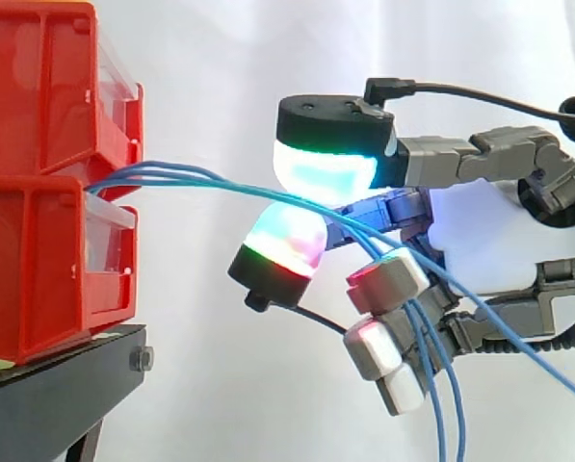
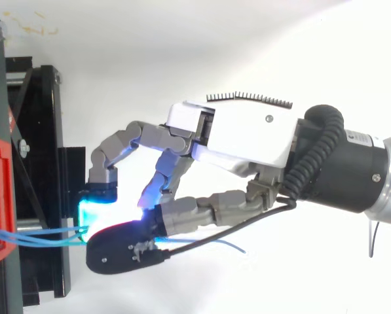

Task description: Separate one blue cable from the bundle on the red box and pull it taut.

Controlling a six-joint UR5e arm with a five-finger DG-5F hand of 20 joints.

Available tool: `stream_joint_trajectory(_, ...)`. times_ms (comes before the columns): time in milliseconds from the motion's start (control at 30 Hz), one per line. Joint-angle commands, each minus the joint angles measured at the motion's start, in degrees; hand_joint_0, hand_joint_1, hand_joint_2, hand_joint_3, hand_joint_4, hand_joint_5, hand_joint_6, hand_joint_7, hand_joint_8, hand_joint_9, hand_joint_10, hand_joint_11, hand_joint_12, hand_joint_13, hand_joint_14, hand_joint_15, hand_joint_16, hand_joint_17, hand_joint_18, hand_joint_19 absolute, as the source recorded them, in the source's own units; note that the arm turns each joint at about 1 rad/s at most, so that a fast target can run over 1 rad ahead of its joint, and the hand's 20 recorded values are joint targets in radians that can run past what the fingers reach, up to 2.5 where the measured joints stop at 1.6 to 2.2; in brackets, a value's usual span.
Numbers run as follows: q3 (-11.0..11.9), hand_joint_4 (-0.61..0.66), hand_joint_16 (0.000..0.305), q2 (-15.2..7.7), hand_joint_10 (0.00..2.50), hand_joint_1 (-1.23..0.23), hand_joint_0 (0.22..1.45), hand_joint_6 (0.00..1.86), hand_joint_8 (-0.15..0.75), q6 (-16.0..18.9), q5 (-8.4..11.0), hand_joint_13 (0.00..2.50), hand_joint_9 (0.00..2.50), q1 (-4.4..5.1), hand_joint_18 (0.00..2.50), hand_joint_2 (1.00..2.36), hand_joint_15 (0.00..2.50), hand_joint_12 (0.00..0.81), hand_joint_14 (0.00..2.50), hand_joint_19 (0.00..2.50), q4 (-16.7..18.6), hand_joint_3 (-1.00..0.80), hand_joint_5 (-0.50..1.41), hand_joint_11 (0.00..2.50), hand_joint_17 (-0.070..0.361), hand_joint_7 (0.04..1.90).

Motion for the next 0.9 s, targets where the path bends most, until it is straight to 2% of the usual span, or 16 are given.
stream_joint_trajectory(0,0.0,-0.03,0.044,0.0,0.01,-0.85,0.68,0.94,0.351,0.0,0.00,1.08,1.24,-0.05,0.98,1.01,0.64,0.393,0.02,0.51,0.0,-0.26,-0.16,0.98,0.098,0.97)
stream_joint_trajectory(200,0.3,-0.06,0.042,0.0,0.01,-0.88,0.74,0.94,0.340,0.0,-0.35,1.08,1.25,-0.14,0.99,1.00,0.63,0.380,0.02,0.50,-0.2,-0.48,-0.16,0.98,0.094,0.93)
stream_joint_trajectory(367,0.5,-0.03,0.041,0.0,0.01,-0.87,0.71,0.94,0.332,0.0,-0.26,1.10,1.26,-0.23,1.01,1.00,0.64,0.382,0.02,0.51,-0.2,-0.50,-0.16,0.97,0.091,0.92)
stream_joint_trajectory(467,0.5,0.05,0.042,0.0,0.01,-0.78,0.58,0.93,0.339,0.0,-0.26,1.13,1.32,-0.23,1.02,1.00,0.66,0.396,0.02,0.52,-0.2,-0.50,-0.14,0.98,0.094,0.95)
stream_joint_trajectory(533,0.5,0.06,0.047,0.0,0.01,-0.64,0.50,0.92,0.367,0.0,-0.26,1.14,1.35,-0.23,1.05,1.00,0.65,0.415,0.02,0.51,-0.2,-0.50,-0.14,0.98,0.106,0.95)
stream_joint_trajectory(633,0.5,0.08,0.054,0.0,0.01,-0.55,0.49,0.92,0.389,0.0,-0.35,1.16,1.37,-0.23,1.10,1.00,0.63,0.448,0.02,0.48,-0.2,-0.50,-0.13,0.97,0.122,0.92)
stream_joint_trajectory(733,0.5,0.08,0.053,0.0,0.01,-0.57,0.54,0.92,0.388,0.0,-0.35,1.16,1.38,-0.32,1.09,1.00,0.63,0.446,0.02,0.48,-0.3,-0.49,-0.13,0.97,0.120,0.93)
stream_joint_trajectory(867,0.5,0.07,0.055,0.0,0.01,-0.70,0.58,0.92,0.399,0.0,-0.35,1.17,1.38,-0.32,1.10,1.01,0.63,0.446,0.02,0.47,-0.3,-0.33,-0.13,0.97,0.123,0.93)
